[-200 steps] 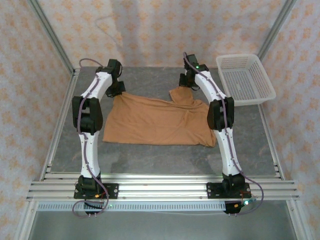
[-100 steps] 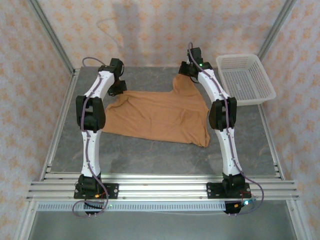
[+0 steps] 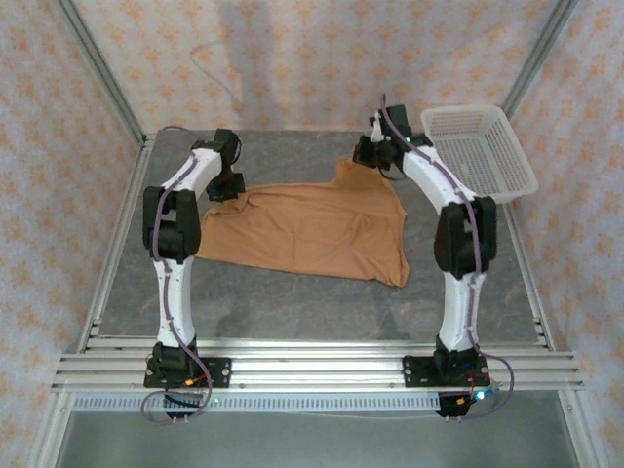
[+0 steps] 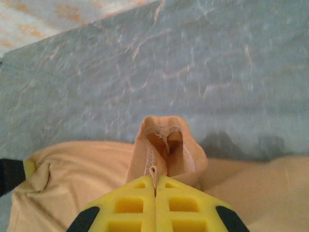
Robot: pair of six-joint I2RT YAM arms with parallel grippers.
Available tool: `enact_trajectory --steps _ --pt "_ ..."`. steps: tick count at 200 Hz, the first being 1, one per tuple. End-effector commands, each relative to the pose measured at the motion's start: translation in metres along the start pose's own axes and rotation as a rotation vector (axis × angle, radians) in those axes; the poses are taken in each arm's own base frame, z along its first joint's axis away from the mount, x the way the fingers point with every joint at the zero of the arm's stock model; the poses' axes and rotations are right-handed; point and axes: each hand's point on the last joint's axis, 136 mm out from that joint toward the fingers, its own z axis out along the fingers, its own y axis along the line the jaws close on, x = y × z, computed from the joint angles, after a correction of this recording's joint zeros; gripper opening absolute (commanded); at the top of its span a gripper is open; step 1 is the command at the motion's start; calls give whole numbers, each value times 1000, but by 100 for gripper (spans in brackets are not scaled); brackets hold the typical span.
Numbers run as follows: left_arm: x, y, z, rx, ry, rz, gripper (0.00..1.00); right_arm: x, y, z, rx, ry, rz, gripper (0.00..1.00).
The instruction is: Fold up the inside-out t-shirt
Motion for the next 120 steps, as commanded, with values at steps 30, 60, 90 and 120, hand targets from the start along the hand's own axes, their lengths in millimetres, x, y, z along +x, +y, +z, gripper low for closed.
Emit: enact_trajectory --steps 30,60,90,120 --pt "7 9 -36 23 -114 -36 0 82 3 -55 -55 10 -21 0" --pt "25 11 -30 15 -94 -31 0 132 -15 -56 -17 80 14 0" --pt "50 16 -24 -4 -85 -31 0 179 -34 -54 9 114 55 0" --pt "70 26 -28 -34 -97 -40 17 219 -53 -48 28 166 104 24"
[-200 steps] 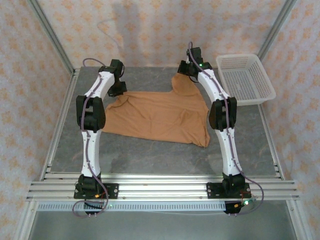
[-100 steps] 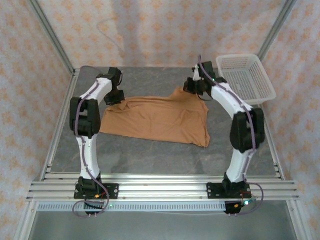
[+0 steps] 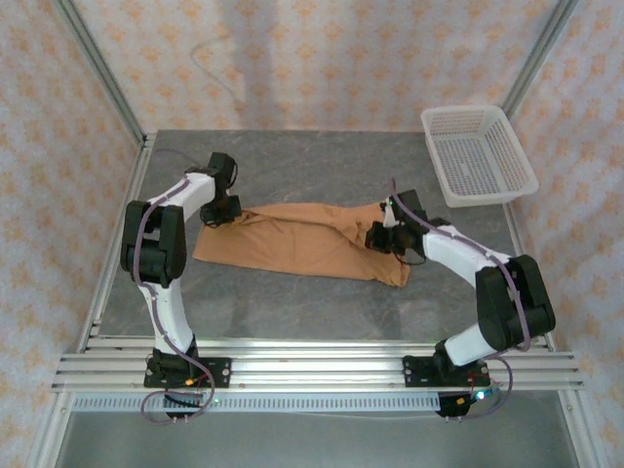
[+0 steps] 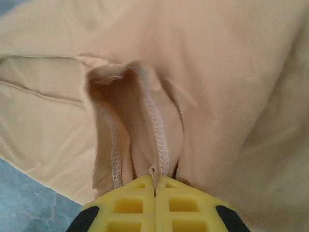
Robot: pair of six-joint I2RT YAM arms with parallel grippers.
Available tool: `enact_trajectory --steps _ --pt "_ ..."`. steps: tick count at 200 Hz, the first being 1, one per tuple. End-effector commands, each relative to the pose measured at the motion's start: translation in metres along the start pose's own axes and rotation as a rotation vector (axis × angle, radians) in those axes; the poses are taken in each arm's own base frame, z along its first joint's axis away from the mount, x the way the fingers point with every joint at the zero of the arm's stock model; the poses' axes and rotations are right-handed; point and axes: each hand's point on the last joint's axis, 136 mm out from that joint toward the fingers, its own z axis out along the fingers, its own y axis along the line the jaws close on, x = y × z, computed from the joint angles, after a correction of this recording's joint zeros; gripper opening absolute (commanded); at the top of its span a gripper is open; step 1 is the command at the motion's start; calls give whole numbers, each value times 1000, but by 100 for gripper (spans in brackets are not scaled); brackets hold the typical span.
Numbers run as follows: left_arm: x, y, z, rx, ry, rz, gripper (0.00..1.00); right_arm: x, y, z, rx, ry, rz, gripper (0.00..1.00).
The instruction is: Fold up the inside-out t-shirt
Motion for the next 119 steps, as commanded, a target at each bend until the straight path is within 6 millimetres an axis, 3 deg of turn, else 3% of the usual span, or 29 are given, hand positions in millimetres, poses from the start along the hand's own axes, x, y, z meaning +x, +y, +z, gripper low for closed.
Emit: enact_trajectory --steps 1,11,33,49,65,101,106,119 --pt "-4 8 -21 -32 -95 -28 19 3 -1 0 -16 -47 12 26" --pt "-3 14 -27 -51 -114 -34 39 5 -5 -2 5 -43 15 37" --pt "-12 21 -55 -74 -174 -46 58 -8 2 -17 14 -93 3 43" --pt "-23 19 -77 -53 -213 -59 59 -24 15 -30 -13 -156 0 45" --pt "-34 10 -87 1 -214 -72 59 -40 24 -38 -31 -215 0 46" --pt "-48 -13 -72 111 -120 -87 57 -67 38 -25 -54 -220 7 46" --pt "-46 -16 -58 108 -83 -81 56 -70 41 -22 -65 -214 9 46" --pt "-45 -19 -48 105 -41 -79 56 -75 48 -16 -85 -200 12 46"
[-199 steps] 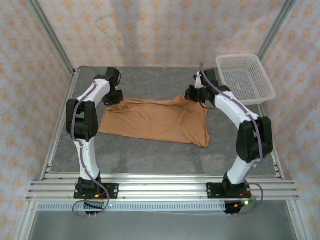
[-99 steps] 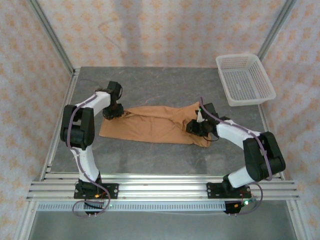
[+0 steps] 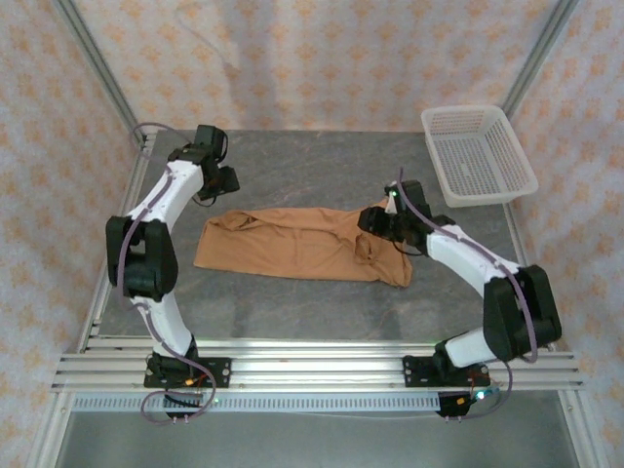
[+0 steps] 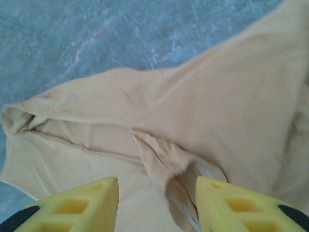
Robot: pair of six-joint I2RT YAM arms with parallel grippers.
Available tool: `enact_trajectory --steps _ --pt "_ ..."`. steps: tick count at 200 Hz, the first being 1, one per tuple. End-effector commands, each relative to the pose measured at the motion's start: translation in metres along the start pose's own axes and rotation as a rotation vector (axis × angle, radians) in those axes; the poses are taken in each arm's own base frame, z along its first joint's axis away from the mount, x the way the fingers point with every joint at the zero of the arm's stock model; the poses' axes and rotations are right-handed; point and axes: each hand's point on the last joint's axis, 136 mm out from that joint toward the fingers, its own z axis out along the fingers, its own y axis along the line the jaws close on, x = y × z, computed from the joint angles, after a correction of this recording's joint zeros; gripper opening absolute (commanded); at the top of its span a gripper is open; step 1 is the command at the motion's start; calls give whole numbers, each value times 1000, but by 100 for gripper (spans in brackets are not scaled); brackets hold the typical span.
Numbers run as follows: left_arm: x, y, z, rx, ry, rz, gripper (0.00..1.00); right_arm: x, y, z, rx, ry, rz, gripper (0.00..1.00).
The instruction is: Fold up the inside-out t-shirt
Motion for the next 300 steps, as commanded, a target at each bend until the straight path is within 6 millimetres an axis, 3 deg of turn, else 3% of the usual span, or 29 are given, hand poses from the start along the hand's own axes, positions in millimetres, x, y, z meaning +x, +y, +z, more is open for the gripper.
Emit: enact_trajectory --steps 1,42,77,90,116,136,155,195,229,253,260,285,300 --pt "29 2 31 -12 177 -13 56 -14 12 13 -29 -6 13 45" --pt "43 8 51 -22 255 -35 60 -15 24 28 -29 16 -10 46" --pt "57 6 72 -17 319 -48 57 -14 18 47 18 42 14 46" --pt "60 7 79 -24 335 -54 44 -13 10 60 56 58 43 46" --pt "57 6 83 -31 335 -59 1 -2 -17 89 152 100 129 46" --pt "41 5 75 -44 303 -51 0 13 -51 102 301 133 180 46" --pt "22 2 60 -49 262 -42 0 18 -67 104 391 153 189 46" --pt "-12 -4 29 -52 153 -32 0 7 -66 95 427 140 142 46" --pt "-30 -11 20 -48 65 22 0 3 -68 92 459 148 109 45" --pt "-47 -8 7 -141 -62 128 0 7 -75 92 488 162 101 45" --pt "-53 -4 0 -185 -113 150 6 8 -76 93 489 166 100 45" --pt "-59 -3 -32 -253 -307 182 6 11 -76 94 487 173 100 45" --pt "-52 0 -52 -221 -398 141 19 11 -76 96 484 176 99 45"
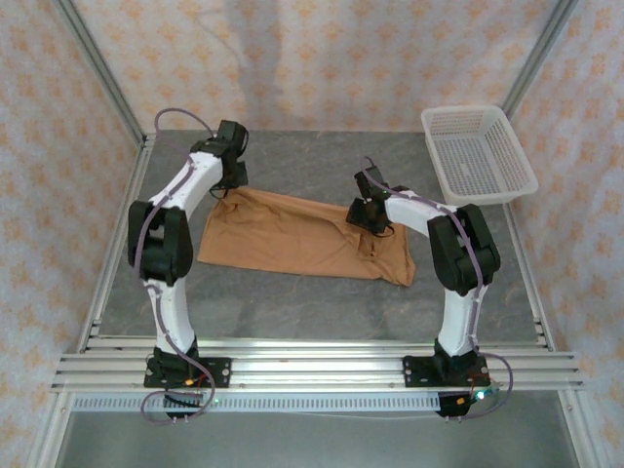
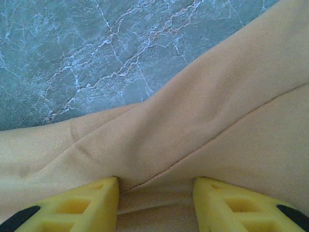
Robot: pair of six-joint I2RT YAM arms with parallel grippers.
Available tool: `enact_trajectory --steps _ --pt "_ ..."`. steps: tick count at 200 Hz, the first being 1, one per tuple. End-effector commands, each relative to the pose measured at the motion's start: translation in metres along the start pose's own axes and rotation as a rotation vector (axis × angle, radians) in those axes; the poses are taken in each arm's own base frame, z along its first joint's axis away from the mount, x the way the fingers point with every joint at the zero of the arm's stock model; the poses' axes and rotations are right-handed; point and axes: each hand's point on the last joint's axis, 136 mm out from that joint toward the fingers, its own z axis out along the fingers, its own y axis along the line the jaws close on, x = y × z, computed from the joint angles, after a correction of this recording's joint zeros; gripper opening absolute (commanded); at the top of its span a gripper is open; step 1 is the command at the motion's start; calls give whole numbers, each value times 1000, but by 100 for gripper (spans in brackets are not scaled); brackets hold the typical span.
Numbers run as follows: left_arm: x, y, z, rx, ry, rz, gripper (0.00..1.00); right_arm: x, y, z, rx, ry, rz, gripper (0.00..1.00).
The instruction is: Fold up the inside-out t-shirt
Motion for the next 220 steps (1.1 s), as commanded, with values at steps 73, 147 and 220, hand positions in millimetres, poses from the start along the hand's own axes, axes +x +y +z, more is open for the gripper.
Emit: enact_trajectory --steps 73,147,220 --pt "65 47 -55 39 -285 -216 60 17 -25 13 94 61 -19 45" --pt "98 23 7 90 147 -341 54 12 -13 1 44 48 -14 45" --pt "124 25 42 92 300 -432 54 14 -11 6 31 60 0 45"
